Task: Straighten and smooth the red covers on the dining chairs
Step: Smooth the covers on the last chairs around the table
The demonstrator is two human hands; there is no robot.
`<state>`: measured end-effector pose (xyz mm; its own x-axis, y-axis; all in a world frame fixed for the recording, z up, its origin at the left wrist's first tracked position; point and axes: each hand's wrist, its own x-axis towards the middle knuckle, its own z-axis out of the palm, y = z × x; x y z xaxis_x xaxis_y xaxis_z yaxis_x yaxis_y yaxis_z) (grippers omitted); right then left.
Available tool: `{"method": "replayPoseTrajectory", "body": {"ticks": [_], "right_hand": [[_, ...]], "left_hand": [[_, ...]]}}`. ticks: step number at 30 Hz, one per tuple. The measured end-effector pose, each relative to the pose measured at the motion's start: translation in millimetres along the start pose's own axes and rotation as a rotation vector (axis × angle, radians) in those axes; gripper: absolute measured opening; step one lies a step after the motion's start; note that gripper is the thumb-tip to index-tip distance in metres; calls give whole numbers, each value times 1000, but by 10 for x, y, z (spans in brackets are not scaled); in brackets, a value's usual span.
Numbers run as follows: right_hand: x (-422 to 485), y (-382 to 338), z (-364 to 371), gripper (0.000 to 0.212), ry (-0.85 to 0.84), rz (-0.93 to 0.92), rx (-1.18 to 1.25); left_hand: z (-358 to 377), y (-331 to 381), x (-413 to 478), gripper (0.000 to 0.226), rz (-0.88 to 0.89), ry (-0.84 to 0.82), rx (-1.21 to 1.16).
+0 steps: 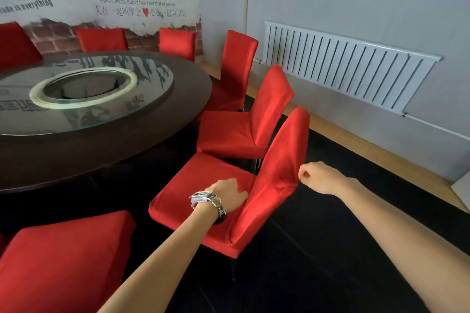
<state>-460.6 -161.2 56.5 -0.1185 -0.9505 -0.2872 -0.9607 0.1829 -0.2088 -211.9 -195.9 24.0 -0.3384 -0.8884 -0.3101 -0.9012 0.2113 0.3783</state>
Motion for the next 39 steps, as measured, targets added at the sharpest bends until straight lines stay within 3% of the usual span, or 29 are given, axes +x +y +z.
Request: {"method": "replayPoseTrajectory", "body": {"ticks": [5, 8, 11, 14, 17, 21, 23, 26, 30, 39], "right_hand": [[661, 494, -207, 13, -23, -100, -84], [960, 687, -319, 17, -19, -163, -139], [1127, 780, -360, 46, 13, -200, -241], [1235, 771, -323, 80, -26, -225, -372], [1335, 751, -243, 94, -98, -223, -436], [1504, 808, -177, 99, -81, -222, -416], [1604, 851, -224, 103, -54, -238, -389], [1779, 831, -292, 106, -14, -315, -287], [1948, 631, -295, 95, -90, -412, -173], [2172, 289, -334, 90, 37, -483, -412]], "left_hand": [[216, 770, 320, 77, -119, -20, -12], [261, 1135, 458, 79, -163, -56, -99], [301, 1357, 527, 89, -145, -125, -128], [367, 1567, 635, 97, -184, -80, -93], [447, 1632, 759, 90, -232, -27, 0], [483, 1468, 800, 47, -246, 40, -27], [465, 1346, 740, 41, -250, 56, -48], [389, 1020, 613, 45, -308, 49, -53], [335, 651, 403, 51, -423, 68, -81], [393, 308, 232, 75, -535, 207, -47]]}}
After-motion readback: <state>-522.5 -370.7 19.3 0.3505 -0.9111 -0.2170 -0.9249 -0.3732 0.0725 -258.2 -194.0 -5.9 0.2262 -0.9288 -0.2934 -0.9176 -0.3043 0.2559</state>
